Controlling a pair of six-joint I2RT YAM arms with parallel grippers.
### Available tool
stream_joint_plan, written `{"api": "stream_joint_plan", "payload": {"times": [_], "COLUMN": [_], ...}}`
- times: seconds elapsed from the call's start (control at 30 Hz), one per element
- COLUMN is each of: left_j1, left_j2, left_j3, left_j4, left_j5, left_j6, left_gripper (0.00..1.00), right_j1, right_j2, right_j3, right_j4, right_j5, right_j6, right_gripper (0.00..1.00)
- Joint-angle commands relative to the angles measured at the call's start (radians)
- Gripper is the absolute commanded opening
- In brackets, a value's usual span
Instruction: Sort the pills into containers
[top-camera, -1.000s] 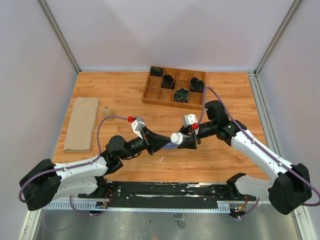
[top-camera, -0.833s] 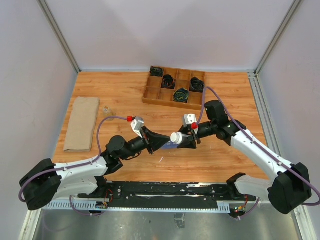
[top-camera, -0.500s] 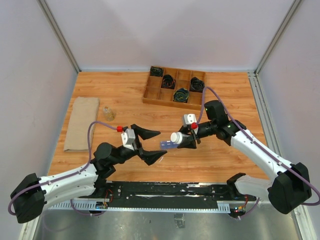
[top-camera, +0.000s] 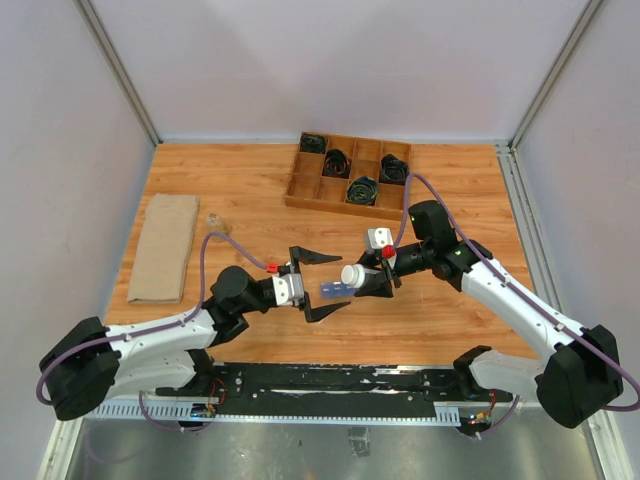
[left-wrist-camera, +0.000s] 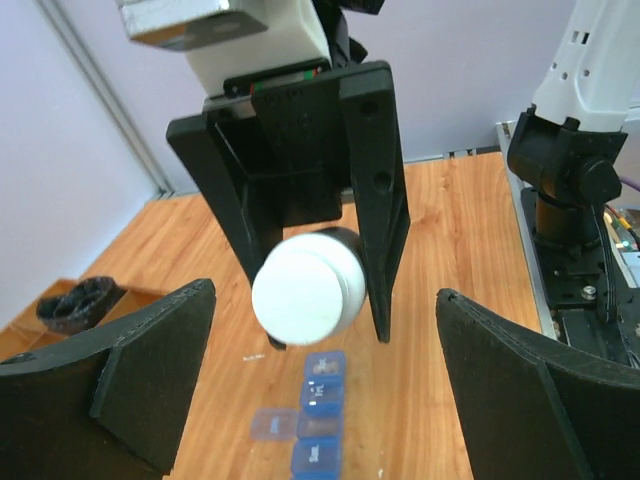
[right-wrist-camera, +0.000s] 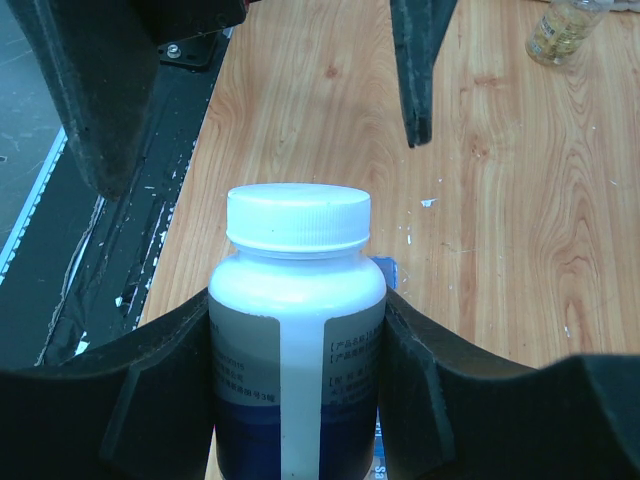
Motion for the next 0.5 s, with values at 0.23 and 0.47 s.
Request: {"api": "stream_joint_plan", "payload": {"times": [0.23,0.47], "left_j1": [0.037,0.062], "left_j2": [0.095,0.126], "left_j3": [0.099,0.111], "left_j4": [0.035,0.041], "left_j5": [0.140,0.155], "left_j6": [0.004,-0.021], "left_gripper": [0.77,0.70], "right_j1": [-0.014,-0.014], "right_j2": [-0.011,-0.013], "right_j3": [0.025,0.023], "right_j4": [0.000,-0.001], "right_j5": [-0.030,-0.032], "right_j6": [-0.007,-0.007], "right_gripper": [0.01,0.01]}}
